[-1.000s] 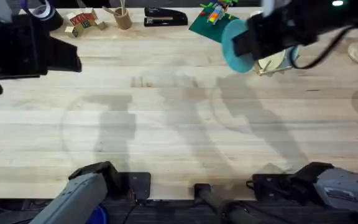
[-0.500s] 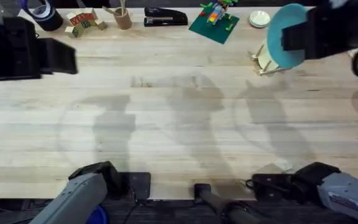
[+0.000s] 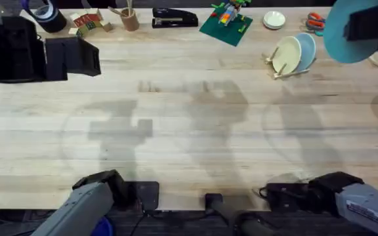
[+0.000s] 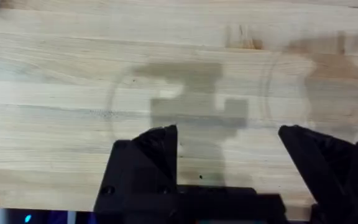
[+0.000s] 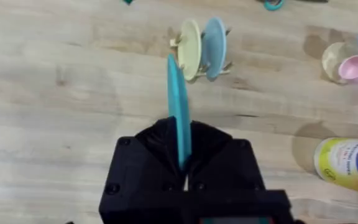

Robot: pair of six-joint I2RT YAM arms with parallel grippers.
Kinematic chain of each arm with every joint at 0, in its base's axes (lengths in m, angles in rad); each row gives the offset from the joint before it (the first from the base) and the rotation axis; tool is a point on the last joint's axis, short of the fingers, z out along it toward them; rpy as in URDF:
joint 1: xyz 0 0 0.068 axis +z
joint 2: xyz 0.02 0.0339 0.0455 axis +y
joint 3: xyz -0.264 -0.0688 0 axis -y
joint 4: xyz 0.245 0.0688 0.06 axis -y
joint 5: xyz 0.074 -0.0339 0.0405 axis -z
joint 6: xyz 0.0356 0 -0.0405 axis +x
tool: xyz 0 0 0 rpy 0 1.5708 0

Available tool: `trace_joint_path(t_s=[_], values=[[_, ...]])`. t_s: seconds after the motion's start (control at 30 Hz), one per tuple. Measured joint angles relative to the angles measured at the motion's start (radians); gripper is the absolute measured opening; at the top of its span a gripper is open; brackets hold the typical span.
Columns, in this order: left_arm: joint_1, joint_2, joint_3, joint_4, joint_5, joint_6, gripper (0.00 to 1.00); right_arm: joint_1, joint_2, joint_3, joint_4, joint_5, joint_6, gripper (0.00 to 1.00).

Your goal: Pick up the plates from the table one by one and place each into a slot on the dish rack.

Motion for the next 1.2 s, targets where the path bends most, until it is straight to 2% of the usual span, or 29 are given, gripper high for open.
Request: trace_joint_path(t_s=[0.23, 0.43, 0.63, 0.97, 1.2], values=[[0.000, 0.000, 0.000, 0.000, 0.000, 0.000, 0.995, -0.068, 0.000, 0.055, -0.021, -0.038, -0.031, 0.048], [0.000, 0.000, 0.000, -0.006, 0.000, 0.000, 0.995, -0.198, 0.000, 0.080, -0.037, -0.129, -0.061, 0.048], [0.000, 0.000, 0.000, -0.043, 0.000, 0.000, 0.995, -0.292, 0.031, 0.089, -0.090, -0.155, -0.106, 0.048], [0.000, 0.000, 0.000, -0.054, 0.000, 0.000, 0.995, -0.308, 0.188, 0.090, -0.052, -0.159, -0.137, 0.048], [0.000, 0.000, 0.000, -0.054, 0.000, 0.000, 0.995, -0.318, 0.234, 0.090, -0.008, -0.198, -0.209, 0.048]])
